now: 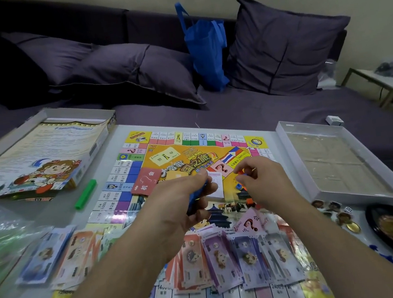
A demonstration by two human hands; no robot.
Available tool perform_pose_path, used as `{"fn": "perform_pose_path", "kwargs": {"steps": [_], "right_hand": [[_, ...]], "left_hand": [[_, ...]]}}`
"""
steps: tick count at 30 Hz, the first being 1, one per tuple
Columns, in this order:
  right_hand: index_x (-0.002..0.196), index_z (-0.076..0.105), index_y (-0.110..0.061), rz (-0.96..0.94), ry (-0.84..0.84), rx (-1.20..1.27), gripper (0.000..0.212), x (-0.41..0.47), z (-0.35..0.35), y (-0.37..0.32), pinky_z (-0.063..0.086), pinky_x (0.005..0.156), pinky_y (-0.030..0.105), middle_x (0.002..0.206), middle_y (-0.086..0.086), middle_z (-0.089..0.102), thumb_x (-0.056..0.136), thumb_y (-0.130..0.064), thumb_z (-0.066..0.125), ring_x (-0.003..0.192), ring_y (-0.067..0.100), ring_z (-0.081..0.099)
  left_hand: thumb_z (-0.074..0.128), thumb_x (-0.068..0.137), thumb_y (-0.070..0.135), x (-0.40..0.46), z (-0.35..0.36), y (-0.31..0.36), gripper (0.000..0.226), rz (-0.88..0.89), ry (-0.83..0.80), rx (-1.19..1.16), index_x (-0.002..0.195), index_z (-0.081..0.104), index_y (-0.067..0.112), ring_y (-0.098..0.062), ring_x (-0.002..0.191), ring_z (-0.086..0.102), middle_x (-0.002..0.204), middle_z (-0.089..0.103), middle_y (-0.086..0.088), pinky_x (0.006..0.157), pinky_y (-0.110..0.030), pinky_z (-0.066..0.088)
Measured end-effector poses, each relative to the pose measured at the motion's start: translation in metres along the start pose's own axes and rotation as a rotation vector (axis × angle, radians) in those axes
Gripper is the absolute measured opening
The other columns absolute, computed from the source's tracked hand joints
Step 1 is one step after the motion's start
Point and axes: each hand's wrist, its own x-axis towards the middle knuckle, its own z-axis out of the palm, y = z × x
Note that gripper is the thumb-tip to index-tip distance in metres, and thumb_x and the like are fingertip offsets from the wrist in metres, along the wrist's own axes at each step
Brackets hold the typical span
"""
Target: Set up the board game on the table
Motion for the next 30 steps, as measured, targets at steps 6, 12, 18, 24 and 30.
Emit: {"fn": "perform_pose_path", "kwargs": {"steps": [6,12,18,24,30], "right_hand": [[0.094,0.069,-0.031,0.004,-0.015,0.085,0.019,-0.014,-0.017,-0.007,0.049,0.060,0.015,0.094,-0.008,0.067,0.100,-0.013,0.067,0.085,0.012,0.068],[0.104,0.066,-0.028,0.052,-0.007,-0.084,0.011,-0.016,-0.021,0.007,0.056,0.061,0.028,0.090,-0.005,0.064,0.100,-0.019,0.071,0.079,0.011,0.063],[0.112,0.067,-0.024,0.100,-0.016,-0.196,0.015,-0.006,-0.010,0.021,0.046,0.054,0.019,0.100,0.001,0.065,0.101,-0.013,0.067,0.076,0.005,0.060],[0.104,0.076,-0.023,0.026,-0.053,-0.375,0.010,0.003,0.019,0.021,0.060,0.075,0.037,0.101,0.000,0.071,0.099,-0.019,0.068,0.083,0.017,0.064],[0.093,0.073,-0.022,-0.015,-0.024,-0.467,0.009,0.004,0.028,0.019,0.045,0.066,0.030,0.101,0.000,0.062,0.099,-0.018,0.067,0.082,0.018,0.059]], "left_hand": [[0.073,0.096,0.028,0.005,0.000,-0.006,0.024,-0.010,0.031,0.028,0.102,0.079,0.006,-0.012,0.054,0.047,0.071,0.071,0.001,0.045,-0.021,0.044],[0.070,0.099,0.029,0.004,0.003,-0.009,0.025,-0.003,0.020,0.042,0.101,0.081,0.006,-0.013,0.054,0.047,0.072,0.071,0.001,0.046,-0.022,0.045],[0.070,0.099,0.028,0.002,0.003,-0.010,0.025,-0.008,0.019,0.047,0.102,0.080,0.006,-0.013,0.055,0.046,0.071,0.071,0.000,0.047,-0.023,0.045],[0.063,0.104,0.017,0.001,0.002,-0.010,0.022,0.017,0.005,0.034,0.103,0.078,0.002,-0.013,0.059,0.047,0.073,0.070,-0.002,0.050,-0.024,0.048],[0.062,0.103,0.011,0.004,-0.001,-0.007,0.020,0.034,-0.013,0.031,0.102,0.078,0.000,-0.013,0.063,0.049,0.075,0.072,-0.003,0.058,-0.026,0.052]]}}
